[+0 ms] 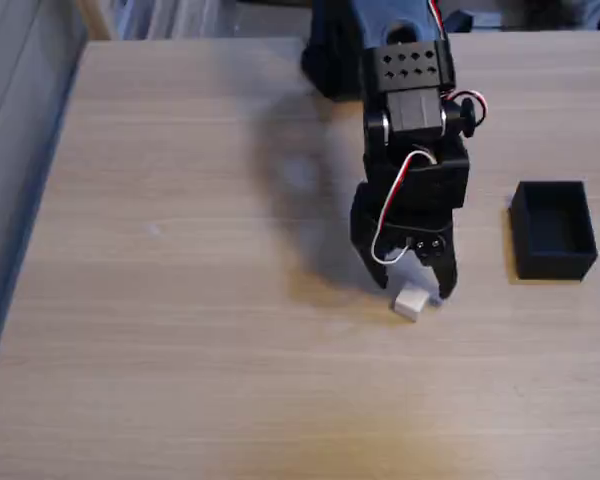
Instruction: Pick a white block and place it in the black box.
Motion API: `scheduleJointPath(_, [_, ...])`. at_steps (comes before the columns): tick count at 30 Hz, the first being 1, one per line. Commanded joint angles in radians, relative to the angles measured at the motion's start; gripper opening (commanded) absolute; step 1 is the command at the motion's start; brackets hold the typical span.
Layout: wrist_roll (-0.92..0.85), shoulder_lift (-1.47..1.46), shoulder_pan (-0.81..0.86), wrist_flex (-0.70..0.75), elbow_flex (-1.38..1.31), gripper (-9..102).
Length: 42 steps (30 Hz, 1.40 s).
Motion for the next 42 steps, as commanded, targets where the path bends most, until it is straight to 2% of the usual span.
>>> scheduleJointPath(1, [0.014, -0.005, -0.011, 0.015, -0.058, 30])
scheduleJointPath(13, [0.014, -0.069, -0.014, 0.054, -0.138, 26])
scheduleJointPath(24, [-0.014, -0.074, -0.015, 0.081, -0.133, 4])
scheduleJointPath(29, [-0.040, -0.052, -0.002, 0.083, -0.110, 0])
scheduleJointPath(35, [-0.080, 0.097, 0.020, 0.046, -0.005, 0])
scheduleJointPath(42, [-0.115, 0.454, -0.044, 0.029, 0.272, 0])
